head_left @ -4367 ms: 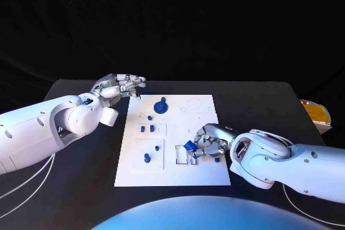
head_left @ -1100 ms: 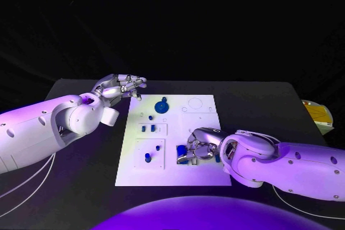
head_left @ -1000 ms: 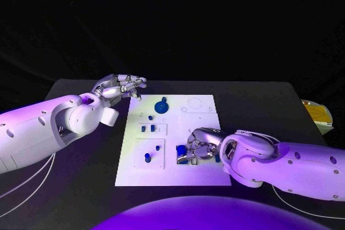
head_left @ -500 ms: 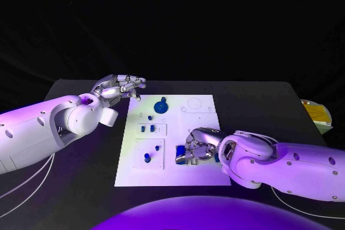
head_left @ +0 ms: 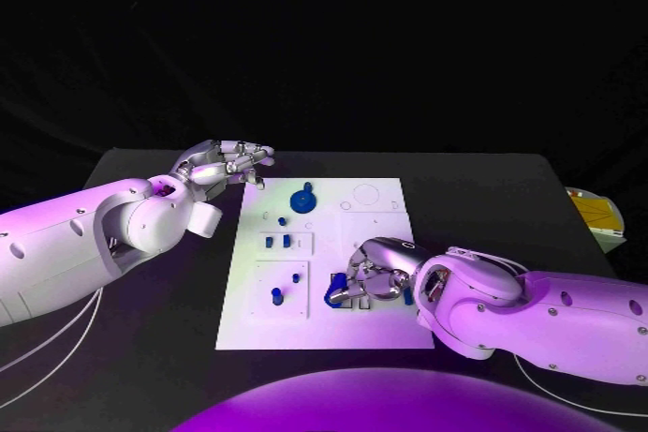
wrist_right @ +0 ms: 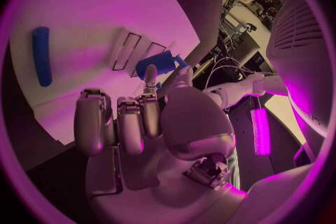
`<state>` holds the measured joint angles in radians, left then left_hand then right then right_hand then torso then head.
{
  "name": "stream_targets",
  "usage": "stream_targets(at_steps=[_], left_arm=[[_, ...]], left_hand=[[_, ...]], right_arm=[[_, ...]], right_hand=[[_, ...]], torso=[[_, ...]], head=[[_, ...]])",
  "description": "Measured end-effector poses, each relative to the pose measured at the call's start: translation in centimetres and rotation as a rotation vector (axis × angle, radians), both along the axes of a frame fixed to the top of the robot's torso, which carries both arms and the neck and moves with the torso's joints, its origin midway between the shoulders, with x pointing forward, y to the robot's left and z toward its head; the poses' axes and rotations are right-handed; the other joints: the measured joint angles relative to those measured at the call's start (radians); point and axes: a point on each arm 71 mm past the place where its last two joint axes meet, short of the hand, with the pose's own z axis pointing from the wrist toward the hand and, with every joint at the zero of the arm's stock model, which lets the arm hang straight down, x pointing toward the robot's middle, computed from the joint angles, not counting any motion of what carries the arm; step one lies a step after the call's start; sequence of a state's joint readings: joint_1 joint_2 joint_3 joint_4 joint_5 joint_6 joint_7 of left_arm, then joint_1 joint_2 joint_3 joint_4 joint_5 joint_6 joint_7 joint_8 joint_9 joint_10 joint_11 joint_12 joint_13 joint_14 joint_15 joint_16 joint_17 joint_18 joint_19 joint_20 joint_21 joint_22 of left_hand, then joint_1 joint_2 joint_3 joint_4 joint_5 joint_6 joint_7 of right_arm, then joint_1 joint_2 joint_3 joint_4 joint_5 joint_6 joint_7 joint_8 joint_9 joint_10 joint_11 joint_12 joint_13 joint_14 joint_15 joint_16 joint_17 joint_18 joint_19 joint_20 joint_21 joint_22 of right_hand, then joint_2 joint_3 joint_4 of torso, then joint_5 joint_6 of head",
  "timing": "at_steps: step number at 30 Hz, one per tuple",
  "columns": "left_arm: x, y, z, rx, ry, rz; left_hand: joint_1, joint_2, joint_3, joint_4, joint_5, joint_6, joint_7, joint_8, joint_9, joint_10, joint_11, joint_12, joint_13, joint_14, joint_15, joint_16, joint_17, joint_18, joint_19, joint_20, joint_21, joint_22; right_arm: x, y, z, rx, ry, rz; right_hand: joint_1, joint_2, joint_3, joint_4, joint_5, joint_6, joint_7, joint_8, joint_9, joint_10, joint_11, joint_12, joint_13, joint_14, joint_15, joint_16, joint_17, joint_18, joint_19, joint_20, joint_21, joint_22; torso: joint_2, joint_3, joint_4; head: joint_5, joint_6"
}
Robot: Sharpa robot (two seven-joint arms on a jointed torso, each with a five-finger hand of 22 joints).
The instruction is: Assemble the parts on the task board
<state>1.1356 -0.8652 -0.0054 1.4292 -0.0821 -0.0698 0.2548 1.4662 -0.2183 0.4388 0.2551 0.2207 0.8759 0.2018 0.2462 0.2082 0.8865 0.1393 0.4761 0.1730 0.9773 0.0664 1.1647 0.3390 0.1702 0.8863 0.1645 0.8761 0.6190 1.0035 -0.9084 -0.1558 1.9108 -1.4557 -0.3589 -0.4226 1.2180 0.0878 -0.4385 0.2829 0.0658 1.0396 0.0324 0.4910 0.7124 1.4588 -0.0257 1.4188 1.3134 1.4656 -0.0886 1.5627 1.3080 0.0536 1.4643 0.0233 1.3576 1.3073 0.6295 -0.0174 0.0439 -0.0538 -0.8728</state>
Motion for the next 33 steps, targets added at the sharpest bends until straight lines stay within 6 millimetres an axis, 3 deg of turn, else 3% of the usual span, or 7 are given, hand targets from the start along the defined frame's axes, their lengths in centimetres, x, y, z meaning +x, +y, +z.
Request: stream_targets(at_steps=[8,17,21,22,23,27,33], left_arm=[[-0.01,0.12,0.0,0.001,0.0,0.002],[-0.01,0.18,-0.01,0.002,0.001,0.003],[-0.01,0.18,-0.02,0.002,0.001,0.003],[-0.01,0.19,-0.02,0.003,0.002,0.003],[-0.01,0.19,-0.02,0.003,0.002,0.003],[-0.01,0.2,-0.03,0.003,0.002,0.003],[-0.01,0.23,-0.03,0.003,0.002,0.003]], left_hand=[[0.0,0.0,0.0,0.0,0.0,0.0,0.0,0.0,0.0,0.0,0.0,0.0,-0.001,0.0,0.0,0.0,0.0,0.0,0.0,0.0,0.0,0.0],[0.0,0.0,0.003,-0.003,0.0,0.0,0.0,0.0,0.001,0.0,0.0,0.0,-0.001,0.0,0.0,0.0,0.0,0.0,0.0,0.0,0.0,0.0],[0.0,0.0,0.003,-0.003,0.0,0.0,0.0,0.0,0.001,0.0,0.0,0.0,-0.001,0.0,0.0,0.0,0.0,0.0,0.0,0.0,0.0,0.0],[0.0,0.0,0.003,-0.003,0.0,0.0,0.0,0.0,0.001,0.0,0.0,0.0,-0.001,0.0,0.0,0.0,0.0,0.0,0.0,0.0,0.0,0.0],[0.0,0.0,0.003,-0.003,0.0,0.0,0.0,0.0,0.001,0.0,0.0,0.0,-0.001,0.0,0.0,0.0,0.0,0.0,0.0,0.0,0.0,0.0],[0.0,0.0,0.003,-0.003,0.0,0.0,0.0,0.0,0.001,0.0,0.0,0.0,-0.001,0.0,0.0,0.0,0.0,0.0,0.0,0.0,0.0,0.0],[0.0,0.0,0.003,-0.003,0.0,0.0,0.0,0.0,0.001,0.0,0.0,0.0,-0.001,0.0,0.0,0.0,0.0,0.0,0.0,0.0,0.0,0.0]], right_arm=[[-0.13,-0.68,0.24,0.003,-0.01,-0.005],[-0.2,-0.83,0.3,0.003,-0.012,0.004],[-0.24,-0.7,0.33,0.006,-0.012,0.01],[-0.26,-0.64,0.34,0.007,-0.013,0.012],[-0.27,-0.57,0.36,0.009,-0.013,0.014],[-0.33,-0.4,0.43,0.015,-0.016,0.021],[-0.38,-0.11,0.48,0.025,-0.018,0.03]], right_hand=[[0.029,-0.024,0.003,-0.014,0.009,0.0,0.0,0.004,0.004,0.0,0.0,0.0,0.0,0.0,0.0,0.0,0.0,0.0,0.0,0.0,0.004,0.0],[0.065,-0.052,0.003,-0.036,-0.008,0.003,-0.003,0.004,0.006,-0.004,-0.004,0.005,0.0,0.001,-0.008,0.0,0.0,0.0,0.004,-0.004,0.004,0.001],[0.066,-0.052,0.003,-0.036,-0.004,0.003,-0.003,0.004,0.006,-0.005,-0.005,0.008,0.027,0.001,-0.008,0.0,0.0,0.0,0.004,-0.004,0.004,0.001],[0.088,-0.03,0.003,-0.036,-0.001,0.003,-0.003,0.004,0.006,-0.005,-0.005,0.008,0.17,0.001,-0.009,0.0,0.0,0.0,0.004,-0.004,0.005,0.001],[0.108,-0.016,0.003,-0.036,0.005,0.003,-0.003,0.004,0.006,-0.006,-0.006,0.012,0.178,0.001,-0.009,0.0,0.0,0.0,0.004,-0.004,0.007,0.001],[0.112,-0.02,0.003,-0.035,0.033,0.007,-0.007,0.004,0.006,-0.018,0.004,0.016,0.176,0.001,-0.009,0.0,0.0,0.0,0.0,-0.007,0.01,0.001],[0.119,-0.013,0.001,-0.006,0.107,0.008,-0.008,0.004,0.007,-0.027,0.007,0.018,0.175,0.001,-0.008,0.0,0.0,0.0,0.0,-0.007,0.01,0.001]], torso=[[0.0,-0.0002,-0.0006],[0.0,0.0001,-0.0006],[0.0,0.0003,0.0],[0.0,0.0004,0.0],[0.0,0.0004,0.0001],[0.0,0.0003,0.0006],[0.0,0.0001,0.0007]], head=[[0.002,0.0],[0.0,0.0],[0.001,0.0],[0.001,0.0],[0.001,0.0],[0.001,0.0],[0.001,0.0]])
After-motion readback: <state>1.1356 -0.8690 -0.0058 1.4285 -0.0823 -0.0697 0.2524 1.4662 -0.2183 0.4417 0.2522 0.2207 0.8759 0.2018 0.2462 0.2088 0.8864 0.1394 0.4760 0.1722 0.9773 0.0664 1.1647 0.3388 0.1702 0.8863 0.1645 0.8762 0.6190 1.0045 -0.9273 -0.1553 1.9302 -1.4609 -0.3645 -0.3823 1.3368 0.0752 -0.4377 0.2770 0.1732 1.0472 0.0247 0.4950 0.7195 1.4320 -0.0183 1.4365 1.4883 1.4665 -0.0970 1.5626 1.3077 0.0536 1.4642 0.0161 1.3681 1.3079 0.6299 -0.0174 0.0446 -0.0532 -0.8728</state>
